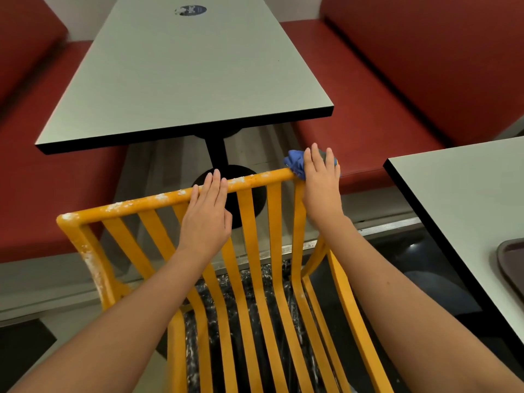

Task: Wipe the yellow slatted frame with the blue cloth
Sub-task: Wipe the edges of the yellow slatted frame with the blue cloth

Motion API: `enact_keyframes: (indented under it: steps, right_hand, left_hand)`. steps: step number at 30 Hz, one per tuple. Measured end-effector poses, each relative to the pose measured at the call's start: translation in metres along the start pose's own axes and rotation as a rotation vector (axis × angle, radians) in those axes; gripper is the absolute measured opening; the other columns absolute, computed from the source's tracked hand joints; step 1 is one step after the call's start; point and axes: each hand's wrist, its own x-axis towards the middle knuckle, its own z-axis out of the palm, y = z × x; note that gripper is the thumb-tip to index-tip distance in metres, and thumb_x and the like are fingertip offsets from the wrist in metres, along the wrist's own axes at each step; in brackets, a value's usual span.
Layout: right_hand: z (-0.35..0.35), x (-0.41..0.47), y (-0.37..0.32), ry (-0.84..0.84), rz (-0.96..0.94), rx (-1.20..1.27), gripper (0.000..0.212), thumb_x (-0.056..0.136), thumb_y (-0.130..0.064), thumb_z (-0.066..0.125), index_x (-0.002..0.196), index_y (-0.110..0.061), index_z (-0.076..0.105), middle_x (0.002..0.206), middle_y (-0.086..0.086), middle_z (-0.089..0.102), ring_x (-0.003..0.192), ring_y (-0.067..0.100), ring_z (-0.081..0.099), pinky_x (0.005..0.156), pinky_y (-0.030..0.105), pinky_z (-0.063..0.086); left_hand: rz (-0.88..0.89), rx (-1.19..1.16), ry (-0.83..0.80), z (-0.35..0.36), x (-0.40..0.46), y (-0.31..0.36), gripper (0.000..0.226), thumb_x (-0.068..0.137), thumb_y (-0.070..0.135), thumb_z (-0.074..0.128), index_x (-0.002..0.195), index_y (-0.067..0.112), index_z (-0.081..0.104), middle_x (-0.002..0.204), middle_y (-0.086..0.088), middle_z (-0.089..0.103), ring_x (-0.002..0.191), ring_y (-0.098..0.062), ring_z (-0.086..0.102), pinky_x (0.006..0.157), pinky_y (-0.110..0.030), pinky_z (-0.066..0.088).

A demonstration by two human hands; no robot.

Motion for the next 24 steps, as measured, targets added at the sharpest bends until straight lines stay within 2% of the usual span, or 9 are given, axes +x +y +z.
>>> enact_keyframes:
  steps: [2,5,8,10,13,16,19,21,24]
  right_hand:
    - [0.001,-0.002,-0.006,-0.013,0.023,0.014,0.061,0.094,-0.004,0.045,0.148,-0.002,0.016,0.157,0.015,0.013,0.144,0.039,0.005,0.115,0.053,0.010]
    - [0.010,-0.012,-0.025,0.014,-0.026,0.073,0.061,0.094,-0.023,0.050,0.144,0.001,0.026,0.152,0.020,0.027,0.141,0.044,0.017,0.110,0.060,0.021]
    - [0.010,-0.016,-0.033,0.023,-0.054,0.097,0.062,0.097,-0.042,0.033,0.147,-0.006,0.024,0.154,0.013,0.026,0.143,0.037,0.015,0.111,0.055,0.019]
    - [0.006,-0.014,-0.026,0.018,-0.052,0.048,0.060,0.098,-0.046,0.022,0.149,-0.013,0.021,0.157,0.004,0.022,0.146,0.029,0.011,0.112,0.055,0.013]
    - [0.005,-0.013,-0.016,-0.017,-0.109,-0.041,0.062,0.099,-0.047,0.030,0.150,-0.016,0.014,0.159,0.002,0.014,0.147,0.028,0.004,0.112,0.058,0.010]
    - [0.006,-0.011,-0.015,-0.048,-0.131,-0.080,0.066,0.096,-0.039,0.045,0.149,-0.012,0.017,0.157,0.008,0.020,0.145,0.035,0.012,0.112,0.054,0.022]
    - [0.006,-0.009,-0.014,-0.032,-0.132,-0.110,0.061,0.093,-0.016,0.054,0.147,-0.011,0.026,0.153,0.008,0.029,0.140,0.038,0.025,0.101,0.053,0.035]
    - [0.005,-0.008,-0.011,-0.030,-0.137,-0.098,0.063,0.091,-0.003,0.051,0.148,-0.012,0.024,0.155,0.007,0.025,0.141,0.037,0.021,0.101,0.051,0.034]
    - [-0.002,-0.006,-0.001,0.007,-0.056,-0.056,0.060,0.092,0.000,0.046,0.147,-0.011,0.024,0.156,0.006,0.021,0.142,0.034,0.016,0.105,0.051,0.029]
  left_hand:
    - [-0.011,-0.007,0.003,0.001,-0.001,0.001,0.056,0.091,0.013,0.044,0.143,0.002,0.027,0.152,-0.016,0.023,0.142,-0.027,0.018,0.115,-0.042,0.013]
    - [-0.029,-0.027,0.009,0.001,-0.001,0.003,0.055,0.091,0.013,0.044,0.143,0.002,0.027,0.152,-0.016,0.023,0.142,-0.027,0.018,0.115,-0.042,0.014]
    - [-0.024,-0.021,0.013,0.000,0.000,0.003,0.055,0.092,0.014,0.043,0.143,0.002,0.028,0.151,-0.016,0.024,0.141,-0.027,0.020,0.115,-0.042,0.015]
    - [-0.017,-0.014,0.011,-0.001,0.000,0.003,0.054,0.092,0.015,0.043,0.142,0.002,0.029,0.151,-0.016,0.025,0.141,-0.027,0.021,0.114,-0.042,0.015]
    - [-0.026,-0.008,0.014,-0.001,0.000,0.004,0.055,0.092,0.016,0.044,0.142,0.002,0.029,0.151,-0.016,0.026,0.141,-0.027,0.021,0.114,-0.041,0.015]
    - [-0.034,-0.006,0.014,0.001,-0.001,0.005,0.056,0.091,0.017,0.045,0.142,0.001,0.030,0.151,-0.016,0.026,0.141,-0.027,0.022,0.114,-0.041,0.016]
    - [-0.028,0.000,0.016,0.002,-0.001,0.004,0.056,0.090,0.017,0.046,0.141,0.001,0.031,0.150,-0.017,0.027,0.140,-0.028,0.023,0.113,-0.042,0.018]
    - [-0.028,-0.007,0.022,0.002,-0.001,0.004,0.056,0.090,0.017,0.047,0.141,0.001,0.031,0.149,-0.017,0.028,0.140,-0.028,0.024,0.113,-0.042,0.019]
    - [-0.024,-0.016,0.024,0.001,-0.001,0.004,0.056,0.090,0.016,0.049,0.141,0.001,0.032,0.149,-0.017,0.030,0.139,-0.029,0.026,0.112,-0.042,0.019]
